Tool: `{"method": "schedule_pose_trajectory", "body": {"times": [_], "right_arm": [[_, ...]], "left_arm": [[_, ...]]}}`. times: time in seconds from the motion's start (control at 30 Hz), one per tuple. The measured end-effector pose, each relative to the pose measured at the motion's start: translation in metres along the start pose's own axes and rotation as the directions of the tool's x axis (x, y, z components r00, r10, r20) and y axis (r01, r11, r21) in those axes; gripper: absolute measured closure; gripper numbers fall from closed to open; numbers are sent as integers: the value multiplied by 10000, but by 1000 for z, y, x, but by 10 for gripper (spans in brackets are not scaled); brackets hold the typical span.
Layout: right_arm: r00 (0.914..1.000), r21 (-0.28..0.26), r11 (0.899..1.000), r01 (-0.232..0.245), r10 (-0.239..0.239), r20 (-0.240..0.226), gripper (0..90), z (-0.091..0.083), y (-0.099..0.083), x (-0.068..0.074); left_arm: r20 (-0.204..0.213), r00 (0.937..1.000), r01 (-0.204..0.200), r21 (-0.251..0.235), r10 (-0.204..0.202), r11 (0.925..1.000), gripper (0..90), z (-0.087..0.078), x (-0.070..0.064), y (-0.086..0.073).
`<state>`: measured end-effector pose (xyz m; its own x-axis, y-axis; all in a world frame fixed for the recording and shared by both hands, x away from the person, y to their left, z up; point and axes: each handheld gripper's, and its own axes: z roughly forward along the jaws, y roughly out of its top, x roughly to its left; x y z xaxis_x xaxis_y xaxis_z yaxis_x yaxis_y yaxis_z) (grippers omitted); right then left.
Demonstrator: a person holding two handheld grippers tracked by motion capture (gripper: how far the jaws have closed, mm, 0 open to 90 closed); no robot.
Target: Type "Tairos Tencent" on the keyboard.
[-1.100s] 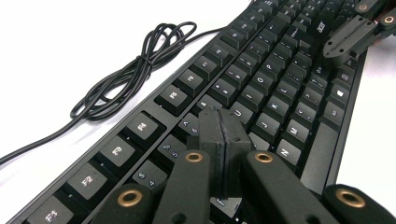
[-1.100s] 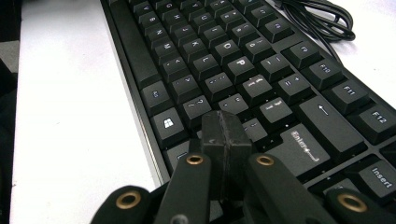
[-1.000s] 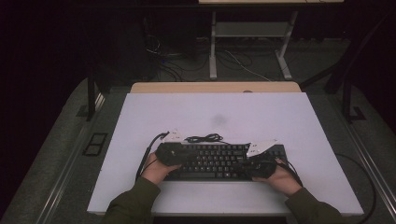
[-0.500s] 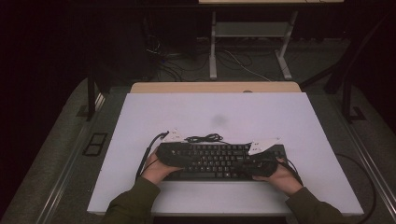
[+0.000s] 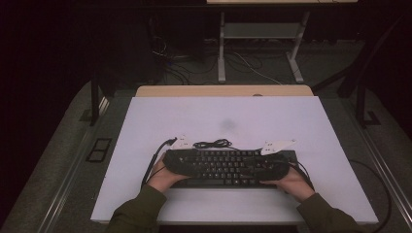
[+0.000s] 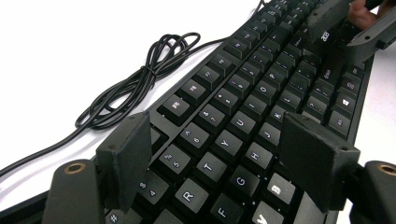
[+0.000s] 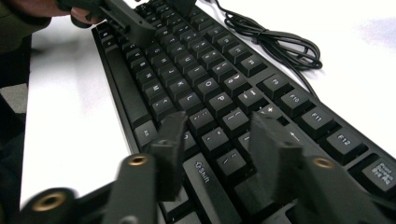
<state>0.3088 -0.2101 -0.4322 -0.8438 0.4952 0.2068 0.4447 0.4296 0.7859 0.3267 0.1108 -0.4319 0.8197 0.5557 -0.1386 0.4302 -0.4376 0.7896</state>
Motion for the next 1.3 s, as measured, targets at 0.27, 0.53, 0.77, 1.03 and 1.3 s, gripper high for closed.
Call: {"method": "schedule_pose_trajectory", "body": {"times": [0.27,0.53,0.77,1.03,1.3], "right_arm": [[9998,-185,9998,-98,101,164,326,6,4,-1],[9999,-352,9994,-39,44,146,277,11,8,-1],[9999,-446,9990,80,-75,95,260,16,12,0],[9997,-438,9988,229,-228,23,247,23,17,1],[9996,-492,9983,297,-298,-15,244,28,21,3]], "left_arm": [[-42,10000,22,-3,-22,10000,233,-3,-2,-3],[-207,9997,114,8,-114,9999,235,-9,-1,-9],[-426,9988,248,-131,-254,9996,254,-17,1,-14],[-824,9958,381,-251,-401,9990,350,-25,2,-20],[-1145,9920,496,-317,-530,9983,585,-31,4,-23]]}}
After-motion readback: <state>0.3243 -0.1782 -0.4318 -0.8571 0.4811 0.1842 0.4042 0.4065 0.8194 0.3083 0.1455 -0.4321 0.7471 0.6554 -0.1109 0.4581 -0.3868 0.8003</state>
